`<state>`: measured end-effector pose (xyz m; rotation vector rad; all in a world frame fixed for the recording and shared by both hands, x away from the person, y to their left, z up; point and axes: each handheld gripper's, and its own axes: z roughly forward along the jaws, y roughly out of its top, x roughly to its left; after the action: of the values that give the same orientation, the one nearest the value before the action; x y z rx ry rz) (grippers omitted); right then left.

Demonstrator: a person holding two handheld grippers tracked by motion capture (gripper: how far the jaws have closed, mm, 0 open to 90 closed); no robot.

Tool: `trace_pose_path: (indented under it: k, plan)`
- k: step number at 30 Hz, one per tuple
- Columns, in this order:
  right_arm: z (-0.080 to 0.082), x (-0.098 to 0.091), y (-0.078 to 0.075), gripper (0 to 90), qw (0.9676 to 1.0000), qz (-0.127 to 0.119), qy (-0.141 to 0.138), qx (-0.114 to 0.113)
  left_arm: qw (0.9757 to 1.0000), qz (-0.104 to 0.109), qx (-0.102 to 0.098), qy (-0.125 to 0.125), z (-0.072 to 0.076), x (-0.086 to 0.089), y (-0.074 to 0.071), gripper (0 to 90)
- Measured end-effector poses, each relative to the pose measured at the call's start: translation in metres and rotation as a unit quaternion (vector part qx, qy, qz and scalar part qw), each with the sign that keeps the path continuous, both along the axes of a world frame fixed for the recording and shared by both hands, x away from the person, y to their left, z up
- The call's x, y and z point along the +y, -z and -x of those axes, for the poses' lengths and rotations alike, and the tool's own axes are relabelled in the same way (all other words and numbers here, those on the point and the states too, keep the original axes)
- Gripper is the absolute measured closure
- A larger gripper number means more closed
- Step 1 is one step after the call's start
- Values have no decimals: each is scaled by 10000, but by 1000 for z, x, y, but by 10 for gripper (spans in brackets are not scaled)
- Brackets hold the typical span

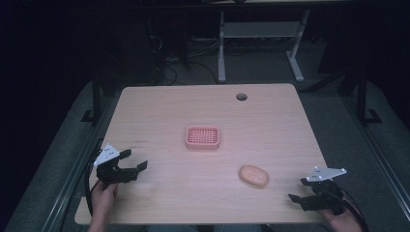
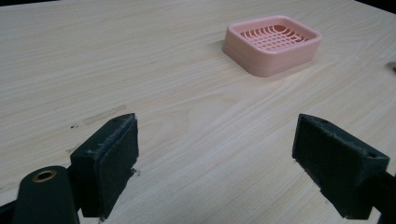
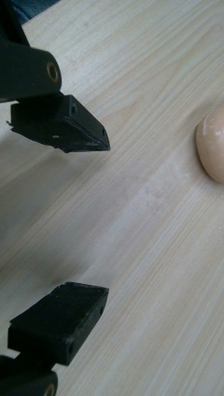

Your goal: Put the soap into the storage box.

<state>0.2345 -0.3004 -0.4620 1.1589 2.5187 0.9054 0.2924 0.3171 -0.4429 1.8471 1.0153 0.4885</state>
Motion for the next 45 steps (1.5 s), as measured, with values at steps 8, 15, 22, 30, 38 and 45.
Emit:
trace_pose_path:
  k: [8,15,22,30,38,45]
  plan:
    - [-2,8,-2,238,9998,70,-185,4,10000,-19,-13,33,1,0,0,143]
    - [-4,16,-10,226,9993,219,-284,-41,10000,-6,-27,-3,3,4,-1,143]
    - [-9,23,-17,223,9985,327,-431,33,10000,12,-50,2,3,5,-1,143]
    - [-17,33,-27,222,9969,469,-629,-23,10000,7,-39,4,3,5,0,143]
    - [-21,44,-38,222,9946,622,-831,-27,10000,25,-55,-11,3,6,-1,143]
    - [-28,55,-47,223,9921,742,-1015,12,9999,64,-60,-49,3,8,-1,143]
